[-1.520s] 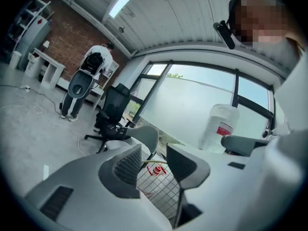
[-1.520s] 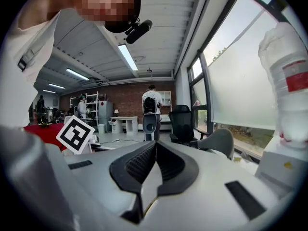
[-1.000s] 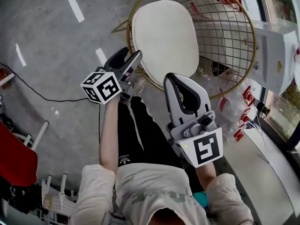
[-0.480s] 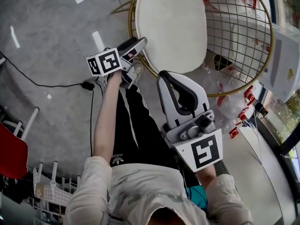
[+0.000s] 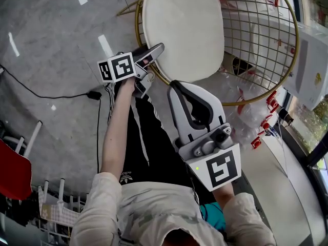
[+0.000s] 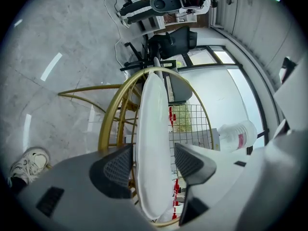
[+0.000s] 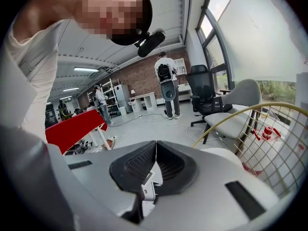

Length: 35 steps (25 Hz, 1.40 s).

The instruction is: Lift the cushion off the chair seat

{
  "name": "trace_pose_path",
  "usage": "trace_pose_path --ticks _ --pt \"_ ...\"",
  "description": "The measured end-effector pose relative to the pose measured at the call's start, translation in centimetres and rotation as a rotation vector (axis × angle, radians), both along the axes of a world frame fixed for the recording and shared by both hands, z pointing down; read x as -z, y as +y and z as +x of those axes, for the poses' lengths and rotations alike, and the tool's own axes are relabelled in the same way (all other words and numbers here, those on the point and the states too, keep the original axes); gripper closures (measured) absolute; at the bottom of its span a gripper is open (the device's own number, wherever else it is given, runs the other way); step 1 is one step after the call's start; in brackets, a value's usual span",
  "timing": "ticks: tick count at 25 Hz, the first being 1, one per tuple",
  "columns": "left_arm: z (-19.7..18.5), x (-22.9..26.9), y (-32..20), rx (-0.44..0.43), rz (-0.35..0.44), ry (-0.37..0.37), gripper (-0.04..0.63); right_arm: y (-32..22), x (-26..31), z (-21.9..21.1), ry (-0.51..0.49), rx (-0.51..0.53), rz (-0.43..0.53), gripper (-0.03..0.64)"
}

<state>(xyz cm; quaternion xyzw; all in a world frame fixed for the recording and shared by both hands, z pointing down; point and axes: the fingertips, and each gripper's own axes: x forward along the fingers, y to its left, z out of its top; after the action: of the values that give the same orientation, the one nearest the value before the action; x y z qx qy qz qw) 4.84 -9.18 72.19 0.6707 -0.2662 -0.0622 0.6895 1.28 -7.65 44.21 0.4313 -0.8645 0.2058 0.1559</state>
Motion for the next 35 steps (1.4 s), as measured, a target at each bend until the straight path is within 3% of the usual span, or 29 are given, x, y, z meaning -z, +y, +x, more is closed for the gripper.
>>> trace_pose_path --ticks 16,35 --pt "2.4 0.4 -1.8 -0.1 0.031 0.052 0.333 -1.6 0.1 -1.1 -0.053 -0.034 -0.001 0.6" --pt "4.6 -0.1 -3.0 -0.15 0.019 0.087 0.335 -2.9 -1.0 -0.8 -0.074 -0.111 -0.011 0.6"
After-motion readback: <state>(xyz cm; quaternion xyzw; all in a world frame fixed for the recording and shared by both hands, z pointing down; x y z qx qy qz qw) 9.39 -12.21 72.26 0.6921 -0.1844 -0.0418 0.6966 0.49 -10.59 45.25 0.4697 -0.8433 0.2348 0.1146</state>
